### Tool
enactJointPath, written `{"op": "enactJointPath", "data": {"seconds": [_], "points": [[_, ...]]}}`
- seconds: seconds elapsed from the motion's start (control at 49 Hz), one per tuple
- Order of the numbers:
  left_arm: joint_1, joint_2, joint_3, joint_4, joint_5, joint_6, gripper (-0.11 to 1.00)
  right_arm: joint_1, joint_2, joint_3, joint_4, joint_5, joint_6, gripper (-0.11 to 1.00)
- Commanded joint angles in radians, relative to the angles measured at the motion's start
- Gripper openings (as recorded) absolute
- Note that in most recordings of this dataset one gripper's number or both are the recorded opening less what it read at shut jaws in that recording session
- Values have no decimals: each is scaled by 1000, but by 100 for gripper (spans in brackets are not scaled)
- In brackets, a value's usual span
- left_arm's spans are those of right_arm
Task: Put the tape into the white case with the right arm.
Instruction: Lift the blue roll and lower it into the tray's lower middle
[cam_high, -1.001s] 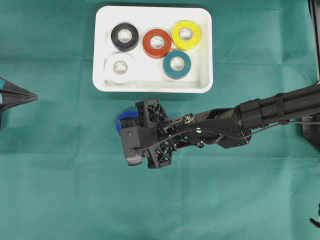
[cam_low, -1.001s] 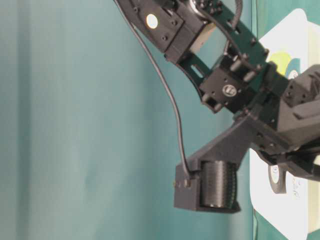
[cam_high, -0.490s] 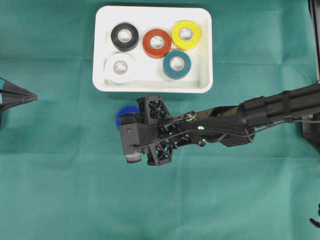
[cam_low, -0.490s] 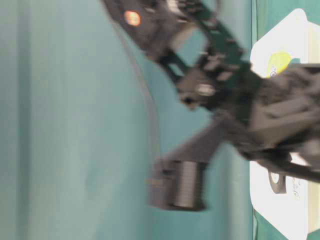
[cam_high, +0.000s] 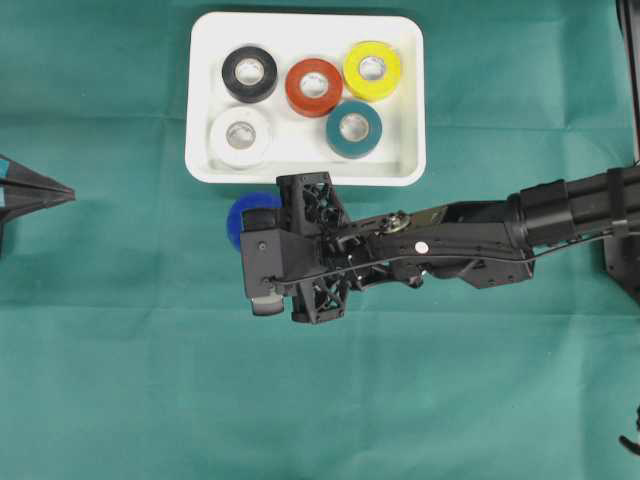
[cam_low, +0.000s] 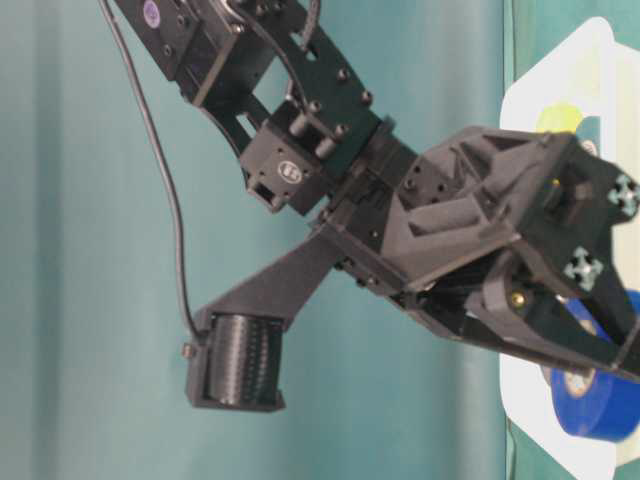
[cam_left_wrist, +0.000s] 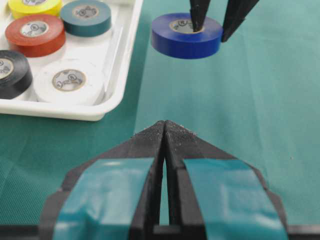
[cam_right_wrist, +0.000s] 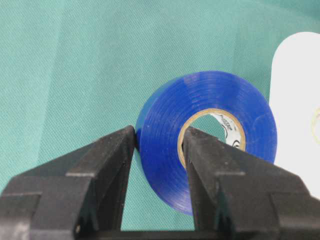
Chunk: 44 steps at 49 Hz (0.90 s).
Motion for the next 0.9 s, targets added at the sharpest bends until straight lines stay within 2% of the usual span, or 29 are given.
{"op": "enactJointPath", "data": {"seconds": [0.0,0.449,0.654,0.878], "points": [[2,8,-11,0,-5,2,0,-29,-44,-17,0,12,3,3],[2,8,-11,0,-5,2,0,-198,-54,-11,-2,6,2,3],[2,8,-11,0,-5,2,0,-225,-54,8,-3,8,3,3],[2,8,-11,0,-5,2,0,-249,-75,72,-3,0,3,3]]}}
